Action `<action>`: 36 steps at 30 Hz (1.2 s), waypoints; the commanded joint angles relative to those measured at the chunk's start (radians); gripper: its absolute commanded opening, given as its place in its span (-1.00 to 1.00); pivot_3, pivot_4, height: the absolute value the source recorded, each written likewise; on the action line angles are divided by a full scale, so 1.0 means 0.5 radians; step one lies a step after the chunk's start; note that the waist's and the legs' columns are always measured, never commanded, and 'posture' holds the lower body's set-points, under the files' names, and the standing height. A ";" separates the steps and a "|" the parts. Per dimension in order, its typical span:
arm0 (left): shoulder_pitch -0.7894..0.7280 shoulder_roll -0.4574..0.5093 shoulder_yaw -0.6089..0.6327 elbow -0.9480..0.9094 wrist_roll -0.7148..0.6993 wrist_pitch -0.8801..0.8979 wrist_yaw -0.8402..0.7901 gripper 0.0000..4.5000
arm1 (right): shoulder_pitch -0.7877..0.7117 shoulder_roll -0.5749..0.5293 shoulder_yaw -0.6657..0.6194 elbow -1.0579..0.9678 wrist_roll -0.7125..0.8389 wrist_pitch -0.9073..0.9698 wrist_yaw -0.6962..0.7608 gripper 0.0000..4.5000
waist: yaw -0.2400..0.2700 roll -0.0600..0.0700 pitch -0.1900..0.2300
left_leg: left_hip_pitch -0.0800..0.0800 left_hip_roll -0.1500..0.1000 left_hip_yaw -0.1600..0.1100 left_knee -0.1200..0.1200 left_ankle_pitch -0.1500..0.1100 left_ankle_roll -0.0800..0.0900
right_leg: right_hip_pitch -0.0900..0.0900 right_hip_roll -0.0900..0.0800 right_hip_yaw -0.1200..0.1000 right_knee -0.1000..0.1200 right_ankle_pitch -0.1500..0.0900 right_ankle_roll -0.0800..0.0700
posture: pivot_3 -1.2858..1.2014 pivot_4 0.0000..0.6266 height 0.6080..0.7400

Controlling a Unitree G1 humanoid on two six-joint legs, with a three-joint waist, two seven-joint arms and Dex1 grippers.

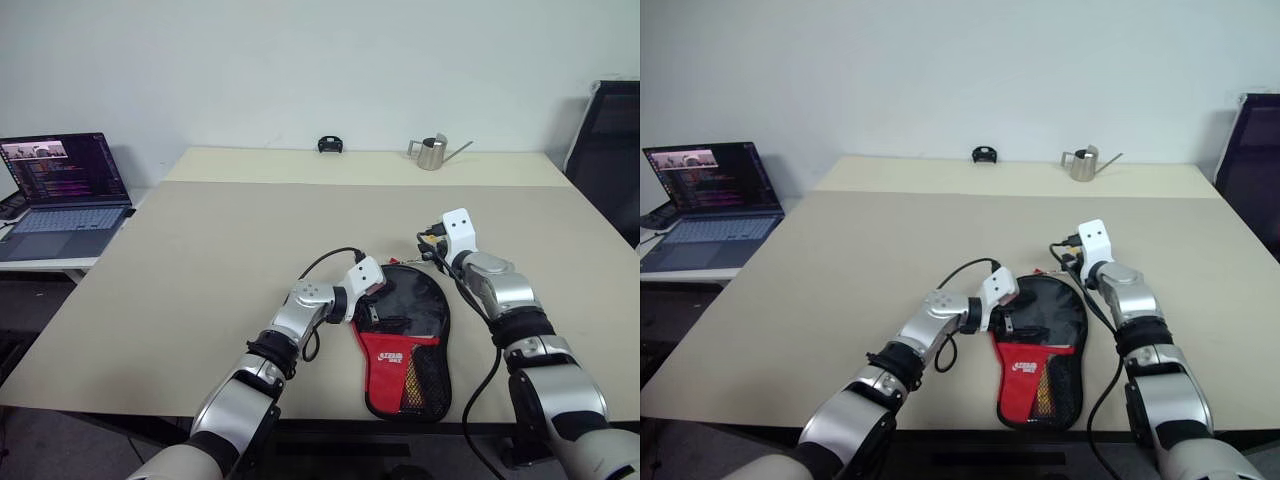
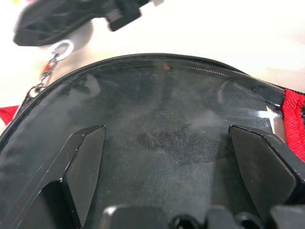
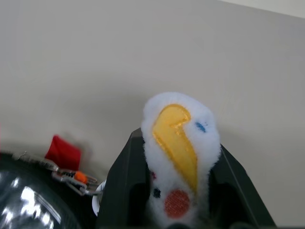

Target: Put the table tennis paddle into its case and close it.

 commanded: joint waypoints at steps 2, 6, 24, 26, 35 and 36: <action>0.062 0.005 -0.076 0.199 0.136 0.030 0.055 1.00 | 0.229 -0.162 -0.065 -0.585 0.042 0.324 0.037 -0.65 | 0.006 0.001 0.000 | -0.001 0.000 0.000 0.000 0.000 0.000 | 0.000 0.000 0.000 0.000 0.000 0.000 | 0.03 -0.52 1.00; 0.042 -0.006 -0.073 0.241 0.143 0.016 0.068 1.00 | 0.472 -0.310 -0.087 -1.046 0.093 0.632 0.104 -0.65 | 0.018 0.001 -0.001 | -0.001 -0.001 -0.002 0.001 0.000 0.001 | 0.001 0.000 -0.003 -0.001 0.000 0.001 | 0.03 -0.52 1.00; -0.018 -0.072 -0.079 0.343 0.164 -0.030 0.073 1.00 | 1.224 -0.747 -0.266 -2.289 0.489 1.515 0.291 -0.65 | 0.046 0.000 -0.001 | -0.001 -0.003 -0.022 0.002 -0.001 0.001 | 0.015 0.009 -0.022 -0.013 -0.001 0.002 | 0.03 -0.52 1.00; -0.021 -0.080 -0.085 0.350 0.171 -0.039 0.068 1.00 | 1.287 -0.747 -0.292 -2.361 0.526 1.572 0.287 -0.66 | 0.046 0.000 -0.001 | 0.000 -0.004 -0.026 0.002 -0.001 0.001 | 0.018 0.009 -0.026 -0.014 -0.001 0.002 | 0.03 -0.52 1.00; -0.037 -0.112 -0.102 0.382 0.200 -0.061 0.043 1.00 | 1.613 -0.815 -0.434 -2.651 0.700 1.754 0.342 -0.69 | 0.051 0.001 -0.002 | -0.002 -0.004 -0.045 0.001 -0.001 0.001 | 0.031 0.009 -0.045 -0.031 -0.002 0.003 | 0.03 -0.52 1.00; -0.039 -0.114 -0.101 0.384 0.205 -0.063 0.040 1.00 | 1.647 -0.825 -0.458 -2.676 0.725 1.772 0.358 -0.69 | 0.050 0.001 -0.002 | -0.002 -0.004 -0.045 0.001 -0.001 0.001 | 0.032 0.009 -0.046 -0.032 -0.002 0.003 | 0.03 -0.52 1.00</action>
